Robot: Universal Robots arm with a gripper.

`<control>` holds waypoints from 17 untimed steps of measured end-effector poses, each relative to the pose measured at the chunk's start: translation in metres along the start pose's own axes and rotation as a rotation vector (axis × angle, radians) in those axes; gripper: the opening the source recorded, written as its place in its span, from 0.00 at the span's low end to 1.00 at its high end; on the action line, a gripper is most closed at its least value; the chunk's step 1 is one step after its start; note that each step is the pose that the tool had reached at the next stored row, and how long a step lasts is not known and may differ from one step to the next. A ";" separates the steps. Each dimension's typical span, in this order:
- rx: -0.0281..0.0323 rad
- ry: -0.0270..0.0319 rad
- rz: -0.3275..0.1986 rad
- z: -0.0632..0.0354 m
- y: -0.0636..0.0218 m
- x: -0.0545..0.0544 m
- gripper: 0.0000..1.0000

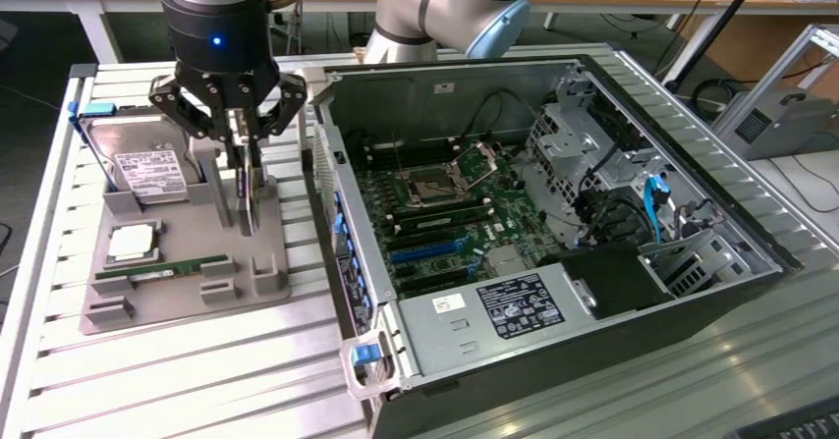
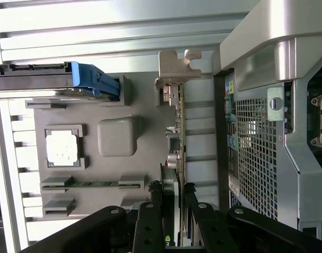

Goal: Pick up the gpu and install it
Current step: 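Pick up the gpu and move the gpu toward the slot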

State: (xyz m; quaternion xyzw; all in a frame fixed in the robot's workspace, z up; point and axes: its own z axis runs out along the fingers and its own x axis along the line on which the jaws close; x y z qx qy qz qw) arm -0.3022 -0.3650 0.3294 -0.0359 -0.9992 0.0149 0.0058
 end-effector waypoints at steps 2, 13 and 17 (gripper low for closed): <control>0.0000 0.0000 0.000 -0.0006 0.0000 0.000 0.27; -0.0001 0.0000 0.000 -0.0039 -0.0001 0.000 0.27; -0.0001 -0.0001 0.000 -0.0085 -0.0003 0.000 0.27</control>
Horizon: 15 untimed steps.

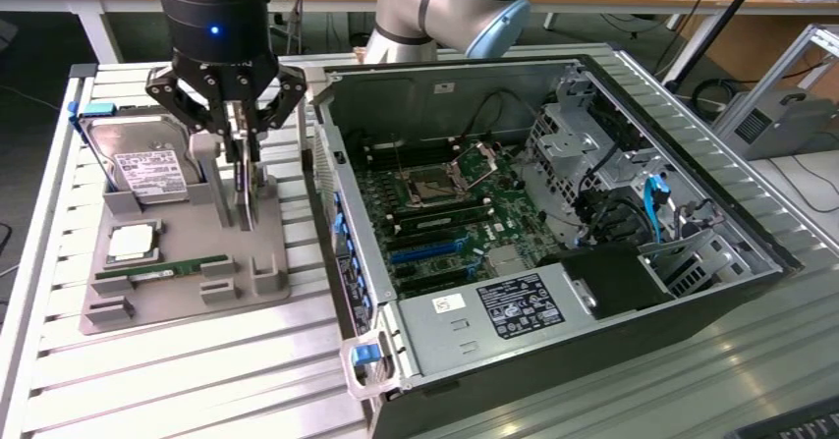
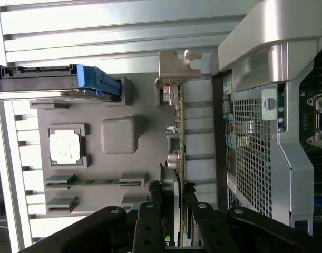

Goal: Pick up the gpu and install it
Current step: 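Pick up the gpu and move the gpu toward the slot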

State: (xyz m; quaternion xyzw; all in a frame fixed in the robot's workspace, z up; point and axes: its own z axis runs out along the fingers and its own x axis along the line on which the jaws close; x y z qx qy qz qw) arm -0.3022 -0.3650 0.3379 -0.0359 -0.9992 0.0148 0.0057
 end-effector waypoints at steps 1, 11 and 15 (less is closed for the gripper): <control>0.0001 0.0001 0.000 -0.0008 0.0000 0.000 0.27; 0.0001 0.0001 0.000 -0.0085 -0.0003 0.000 0.27; 0.0000 0.0000 0.000 -0.0102 -0.0003 0.000 0.27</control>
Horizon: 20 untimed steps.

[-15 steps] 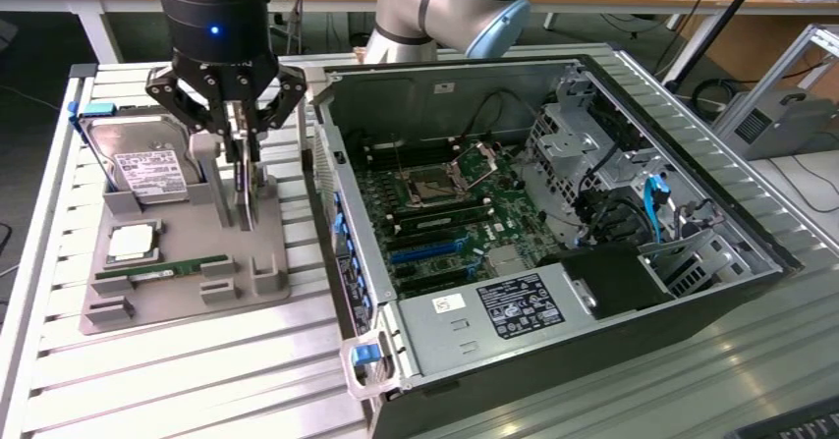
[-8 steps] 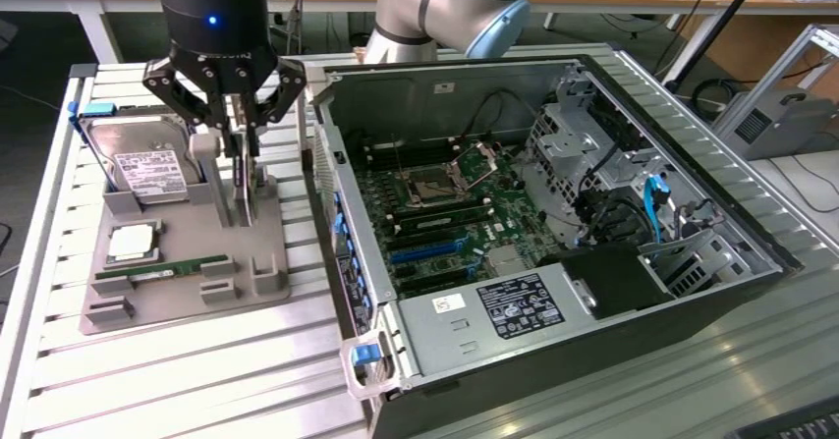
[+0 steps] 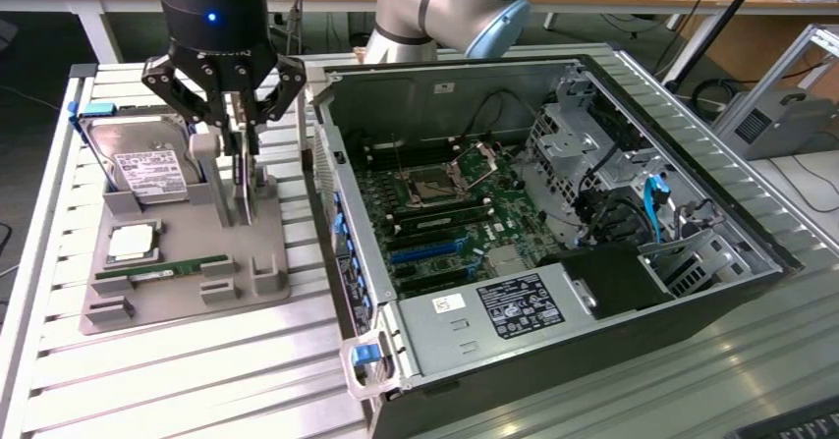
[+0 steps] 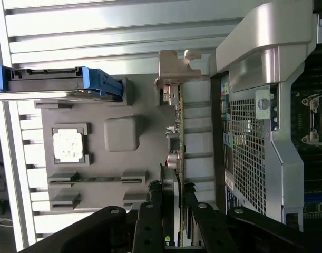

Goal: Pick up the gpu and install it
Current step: 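Pick up the gpu and move the gpu toward the slot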

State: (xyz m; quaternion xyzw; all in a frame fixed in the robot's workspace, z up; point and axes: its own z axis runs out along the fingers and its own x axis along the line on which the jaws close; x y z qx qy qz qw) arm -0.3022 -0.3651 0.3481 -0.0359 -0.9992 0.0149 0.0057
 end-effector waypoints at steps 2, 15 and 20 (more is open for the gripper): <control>0.0001 0.0002 0.000 -0.0009 0.0000 0.000 0.27; 0.0000 0.0000 0.000 -0.0060 -0.0002 0.000 0.27; 0.0000 0.0000 0.000 -0.0073 -0.0003 0.000 0.27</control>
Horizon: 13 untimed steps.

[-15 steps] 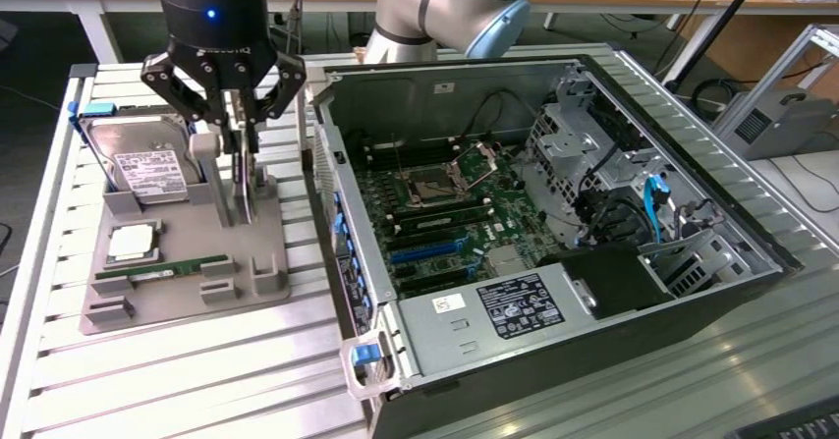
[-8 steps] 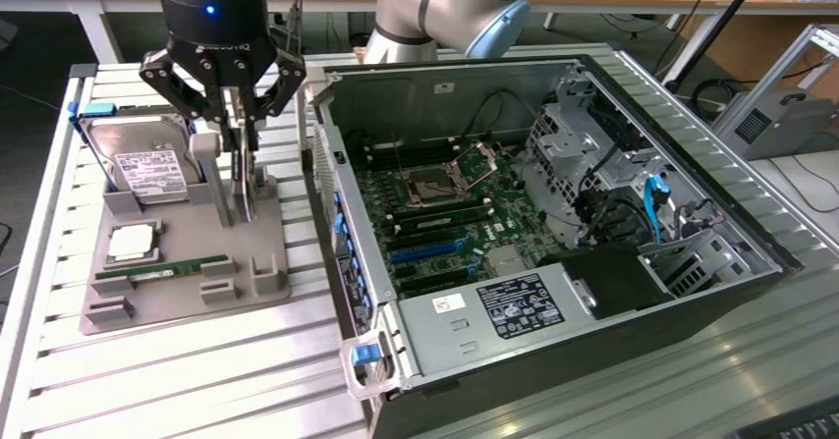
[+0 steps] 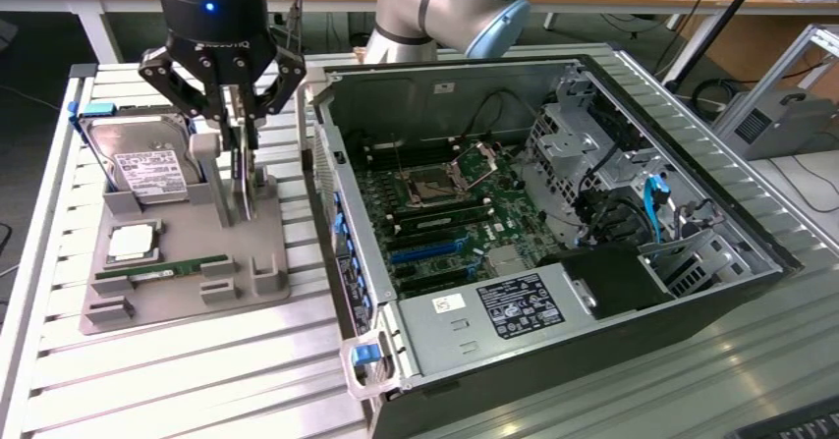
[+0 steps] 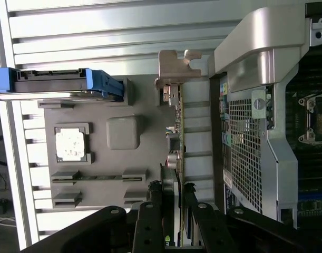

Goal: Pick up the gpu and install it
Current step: 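Pick up the gpu and move the gpu toward the slot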

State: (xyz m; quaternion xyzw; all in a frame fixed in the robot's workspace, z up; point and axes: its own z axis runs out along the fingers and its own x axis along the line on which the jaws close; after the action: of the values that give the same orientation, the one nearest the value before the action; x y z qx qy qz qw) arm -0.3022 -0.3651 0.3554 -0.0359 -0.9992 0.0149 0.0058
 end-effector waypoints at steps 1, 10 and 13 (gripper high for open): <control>0.0000 0.0000 0.000 -0.0004 0.0000 0.000 0.27; 0.0000 0.0000 0.000 -0.0031 -0.0001 0.000 0.27; 0.0000 0.0000 0.000 -0.0038 -0.0002 0.000 0.27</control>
State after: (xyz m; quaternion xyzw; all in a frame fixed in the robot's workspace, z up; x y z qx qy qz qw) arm -0.3022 -0.3652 0.3593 -0.0359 -0.9992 0.0149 0.0058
